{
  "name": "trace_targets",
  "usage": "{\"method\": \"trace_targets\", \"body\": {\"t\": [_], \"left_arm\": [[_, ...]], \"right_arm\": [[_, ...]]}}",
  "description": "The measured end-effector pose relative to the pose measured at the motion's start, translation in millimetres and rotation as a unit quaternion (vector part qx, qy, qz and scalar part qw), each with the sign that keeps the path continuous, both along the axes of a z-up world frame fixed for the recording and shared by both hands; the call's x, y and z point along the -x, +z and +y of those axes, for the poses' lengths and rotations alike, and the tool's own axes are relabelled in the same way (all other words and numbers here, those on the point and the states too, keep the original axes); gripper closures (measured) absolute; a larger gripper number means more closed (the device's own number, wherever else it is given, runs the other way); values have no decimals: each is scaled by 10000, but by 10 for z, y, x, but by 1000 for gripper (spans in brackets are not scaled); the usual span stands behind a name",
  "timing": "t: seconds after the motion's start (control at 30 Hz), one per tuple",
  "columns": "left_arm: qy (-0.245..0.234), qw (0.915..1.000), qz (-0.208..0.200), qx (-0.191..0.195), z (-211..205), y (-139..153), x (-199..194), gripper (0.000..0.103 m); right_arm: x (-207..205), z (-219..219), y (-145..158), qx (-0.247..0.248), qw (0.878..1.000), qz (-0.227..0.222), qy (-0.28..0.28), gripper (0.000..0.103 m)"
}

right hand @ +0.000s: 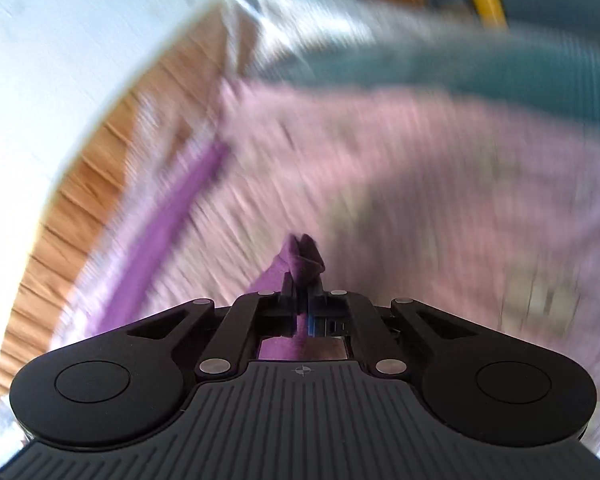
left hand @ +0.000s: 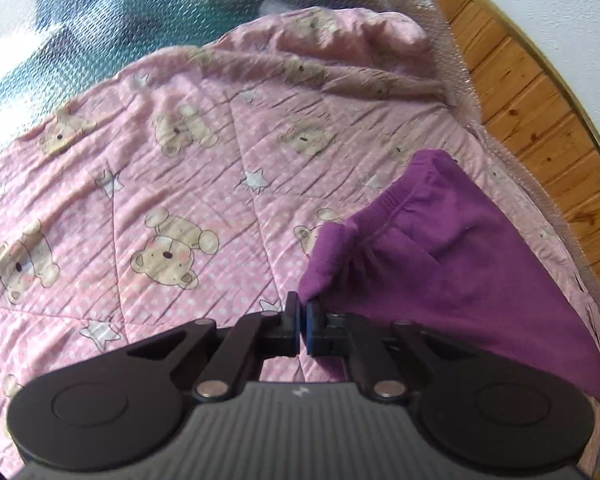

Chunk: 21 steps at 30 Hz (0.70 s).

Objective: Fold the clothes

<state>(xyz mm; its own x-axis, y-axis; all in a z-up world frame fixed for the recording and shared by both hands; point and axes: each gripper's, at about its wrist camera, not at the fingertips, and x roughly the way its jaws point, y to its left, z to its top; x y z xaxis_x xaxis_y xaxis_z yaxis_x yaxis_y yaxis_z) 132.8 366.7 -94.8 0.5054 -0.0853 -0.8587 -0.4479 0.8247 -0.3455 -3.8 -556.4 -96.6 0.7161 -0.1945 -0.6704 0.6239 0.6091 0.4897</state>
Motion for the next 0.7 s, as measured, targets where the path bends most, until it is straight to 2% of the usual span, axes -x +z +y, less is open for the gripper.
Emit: {"method": "trace_targets", "body": {"t": [0.07, 0.1, 0.17, 0.27, 0.37, 0.47, 0.5, 0.53, 0.57, 0.63, 0.7], "left_arm": [[-379, 9992, 114, 9, -21, 41, 80, 101], [-526, 9982, 273, -40, -48, -37, 114, 101], [-795, 9950, 583, -134, -97, -198, 185, 101], [-607, 9942, 878, -152, -57, -521, 294, 100], [-470, 9930, 1064, -221, -12, -699, 383, 100], [-333, 9938, 980, -413, 127, -610, 501, 93], [-276, 9951, 827, -462, 189, -528, 547, 91], [-199, 9963, 663, -513, 228, -413, 576, 91], [-122, 9971, 499, -565, 267, -298, 605, 91], [-165, 9981, 114, -589, 249, -82, 570, 91], [-371, 9974, -298, -545, 147, 113, 456, 88]], "right_arm": [[-26, -64, 174, 226, 9997, -25, 62, 101], [-40, -116, 171, 335, 9993, 152, 103, 101], [-58, -243, -8, 427, 9960, 775, 155, 101], [13, -387, -435, 132, 9883, 1518, 27, 101], [169, -422, -626, 64, 9832, 1820, -102, 101], [219, -380, -588, 305, 9768, 2116, -130, 100], [228, -362, -567, 391, 9746, 2203, -125, 100], [238, -344, -546, 477, 9722, 2289, -121, 95], [226, -272, -465, 728, 9700, 2314, -154, 81], [173, -54, -219, 1451, 9626, 2272, -271, 65], [119, 164, 26, 2166, 9499, 2218, -386, 64]]}}
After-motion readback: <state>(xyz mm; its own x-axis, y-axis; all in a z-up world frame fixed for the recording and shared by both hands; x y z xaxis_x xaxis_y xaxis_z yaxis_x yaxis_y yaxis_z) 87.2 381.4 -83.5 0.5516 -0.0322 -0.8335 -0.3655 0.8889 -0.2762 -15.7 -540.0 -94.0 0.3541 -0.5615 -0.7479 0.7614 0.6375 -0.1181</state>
